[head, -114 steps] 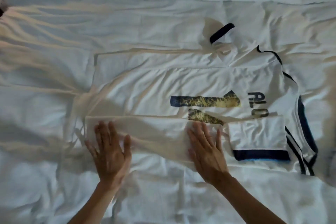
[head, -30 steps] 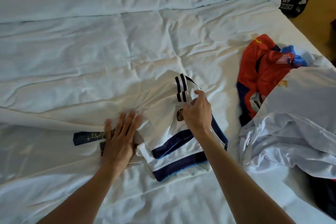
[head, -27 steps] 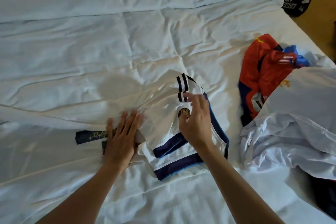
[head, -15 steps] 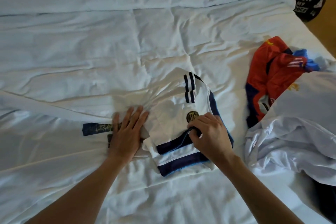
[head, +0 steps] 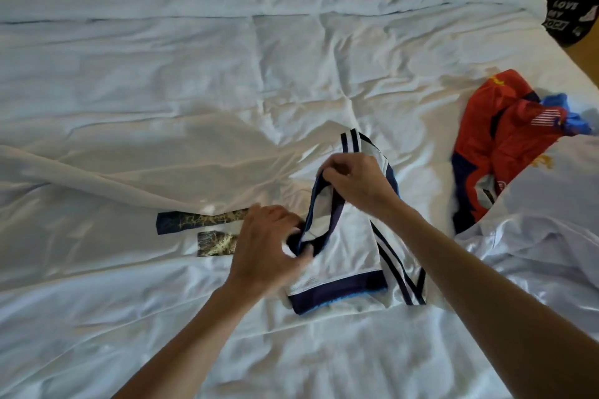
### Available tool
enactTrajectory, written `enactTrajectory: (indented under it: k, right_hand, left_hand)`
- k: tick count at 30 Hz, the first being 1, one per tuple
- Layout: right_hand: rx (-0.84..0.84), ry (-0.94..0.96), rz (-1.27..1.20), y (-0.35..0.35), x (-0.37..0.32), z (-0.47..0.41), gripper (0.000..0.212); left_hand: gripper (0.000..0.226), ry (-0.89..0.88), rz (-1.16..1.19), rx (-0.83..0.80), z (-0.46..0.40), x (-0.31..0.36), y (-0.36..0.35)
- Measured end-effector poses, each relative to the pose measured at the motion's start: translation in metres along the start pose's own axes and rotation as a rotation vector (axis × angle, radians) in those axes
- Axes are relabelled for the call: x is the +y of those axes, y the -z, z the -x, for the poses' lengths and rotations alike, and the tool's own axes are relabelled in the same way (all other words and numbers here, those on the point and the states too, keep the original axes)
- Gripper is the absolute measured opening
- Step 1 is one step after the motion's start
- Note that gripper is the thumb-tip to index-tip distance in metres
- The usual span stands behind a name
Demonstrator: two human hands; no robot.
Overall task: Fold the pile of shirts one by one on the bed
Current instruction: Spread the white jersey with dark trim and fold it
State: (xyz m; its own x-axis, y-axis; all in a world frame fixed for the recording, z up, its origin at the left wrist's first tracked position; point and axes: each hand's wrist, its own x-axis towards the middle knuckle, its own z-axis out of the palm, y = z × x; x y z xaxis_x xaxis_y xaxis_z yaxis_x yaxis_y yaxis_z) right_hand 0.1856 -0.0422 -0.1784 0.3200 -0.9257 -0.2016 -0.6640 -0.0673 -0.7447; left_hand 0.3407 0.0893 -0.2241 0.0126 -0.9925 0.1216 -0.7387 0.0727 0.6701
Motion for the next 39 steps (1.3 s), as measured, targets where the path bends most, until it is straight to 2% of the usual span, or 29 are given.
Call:
enactTrajectory:
  k: [1,3,5,7,8,12,14,17,18,20,22,23,27,29,33,35,36,39]
  right_hand:
    - [0.003,-0.06,-0.005,-0.001,-0.002,-0.011,0.018]
    - [-0.015,-0.196,-0.079,0.001,-0.004,-0.028,0.015]
    - [-0.078,-0.307,-0.214,0.006,-0.004,-0.037,0.027]
    - [-0.115,-0.374,-0.304,0.011,0.0,-0.037,0.04]
    - [-0.124,-0.384,-0.316,0.013,0.003,-0.033,0.039]
    - [-0.136,-0.289,-0.102,0.01,0.021,-0.012,0.048]
    - [-0.034,-0.265,-0.114,0.009,0.03,-0.01,0.046]
    - [0.121,-0.263,-0.148,0.006,0.032,-0.016,0.039]
    - [0.16,-0.251,-0.09,0.002,0.031,-0.015,0.038]
    - [0.253,-0.142,0.205,-0.015,0.021,-0.002,0.042]
    - [0.316,0.085,0.482,-0.042,0.005,0.019,0.051]
    - [0.322,0.184,0.517,-0.057,-0.004,0.027,0.054]
    - [0.282,0.456,0.386,-0.126,-0.04,0.043,0.041]
    - [0.215,0.518,0.325,-0.162,-0.059,0.037,0.034]
    - [0.049,0.512,0.418,-0.222,-0.094,0.011,0.04]
    - [0.043,0.499,0.495,-0.242,-0.11,-0.001,0.042]
    - [0.049,0.503,0.537,-0.248,-0.116,-0.004,0.04]
    - [0.075,0.517,0.583,-0.255,-0.123,-0.011,0.03]
  left_hand:
    - [0.018,0.105,0.102,0.047,-0.008,0.003,0.004]
    - [0.003,0.423,0.328,0.157,-0.028,-0.002,0.014]
    - [0.016,0.714,0.572,0.151,-0.047,-0.013,0.022]
    - [0.042,0.847,0.722,0.099,-0.055,-0.022,0.026]
    - [0.046,0.833,0.709,0.084,-0.054,-0.023,0.026]
    - [0.025,0.623,0.41,0.038,-0.042,-0.024,0.02]
    - [0.022,0.61,0.362,0.098,-0.04,-0.027,0.013]
    - [0.023,0.639,0.432,0.163,-0.039,-0.028,0.004]
    - [0.024,0.634,0.437,0.157,-0.038,-0.029,0.003]
    - [0.029,0.605,0.415,0.122,-0.035,-0.032,0.004]
    - [0.034,0.511,0.304,0.14,-0.029,-0.039,0.014]
    - [0.039,0.452,0.241,0.156,-0.026,-0.045,0.021]
    - [0.027,0.207,-0.171,0.208,-0.007,-0.098,0.076]
    - [0.038,0.164,-0.345,0.13,0.001,-0.134,0.116]
    - [0.053,0.132,-0.692,-0.052,0.007,-0.215,0.191]
    - [0.066,0.185,-0.796,-0.163,0.006,-0.245,0.223]
    - [0.065,0.206,-0.82,-0.194,0.006,-0.257,0.235]
    - [0.046,0.175,-0.824,-0.192,0.002,-0.273,0.253]
